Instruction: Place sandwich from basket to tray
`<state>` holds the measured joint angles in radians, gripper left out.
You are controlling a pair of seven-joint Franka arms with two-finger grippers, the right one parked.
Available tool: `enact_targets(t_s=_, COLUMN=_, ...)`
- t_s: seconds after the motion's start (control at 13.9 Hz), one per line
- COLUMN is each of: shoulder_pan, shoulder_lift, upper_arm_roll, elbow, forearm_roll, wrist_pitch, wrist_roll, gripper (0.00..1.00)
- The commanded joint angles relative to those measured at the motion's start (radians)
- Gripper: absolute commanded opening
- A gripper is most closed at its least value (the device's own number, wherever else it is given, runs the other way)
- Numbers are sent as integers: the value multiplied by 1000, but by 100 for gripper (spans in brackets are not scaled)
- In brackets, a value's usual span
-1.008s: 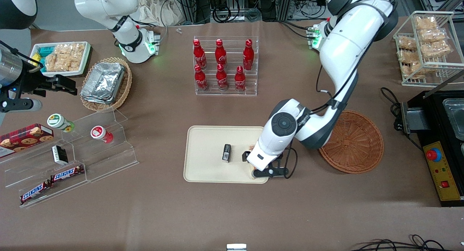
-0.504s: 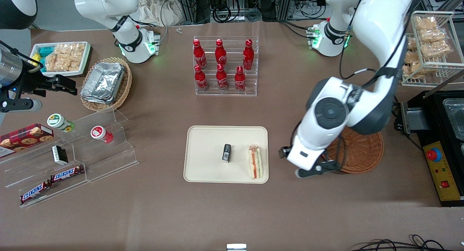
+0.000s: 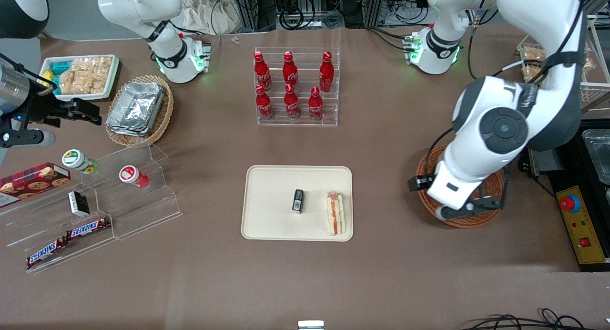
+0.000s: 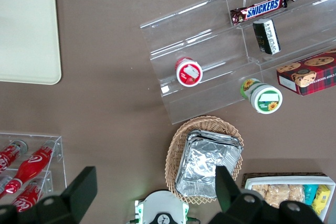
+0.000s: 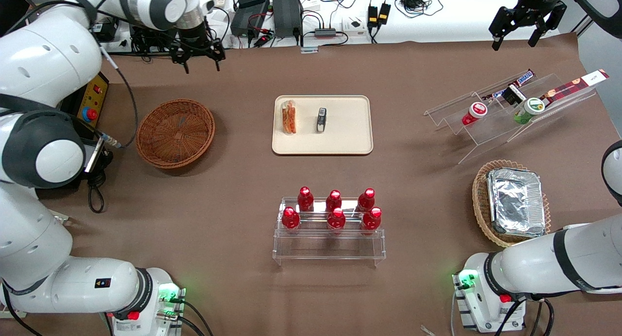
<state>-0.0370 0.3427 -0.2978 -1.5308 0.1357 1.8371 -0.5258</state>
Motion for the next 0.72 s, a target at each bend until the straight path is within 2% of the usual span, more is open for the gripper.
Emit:
enact_targets(t_s=0.0, shoulder_pan=5, shoulder_lift=-161, upper_arm_roll=84, elbow=-191, forearm_roll=-83, wrist_pitch=76, wrist_roll=145, gripper=100)
enact_targets(t_s=0.29, shoulder_pan=-1, shoulder_lift=-309, upper_arm_roll=186, elbow=-385, forearm_roll=-126, wrist_pitch=171, wrist_roll=308, gripper=100)
enact_targets(t_s=0.5, shoulder_pan=11, shoulder_lift=-320, upper_arm_roll=230, elbow=-370, forearm_roll=-128, wrist_pitch=159, wrist_roll=404, gripper=100)
enact_targets(t_s=0.65, shoulder_pan=12, shoulder_lift=-307, upper_arm_roll=232, elbow=-350, forearm_roll=-130, wrist_pitch=160, wrist_roll=398, gripper=100)
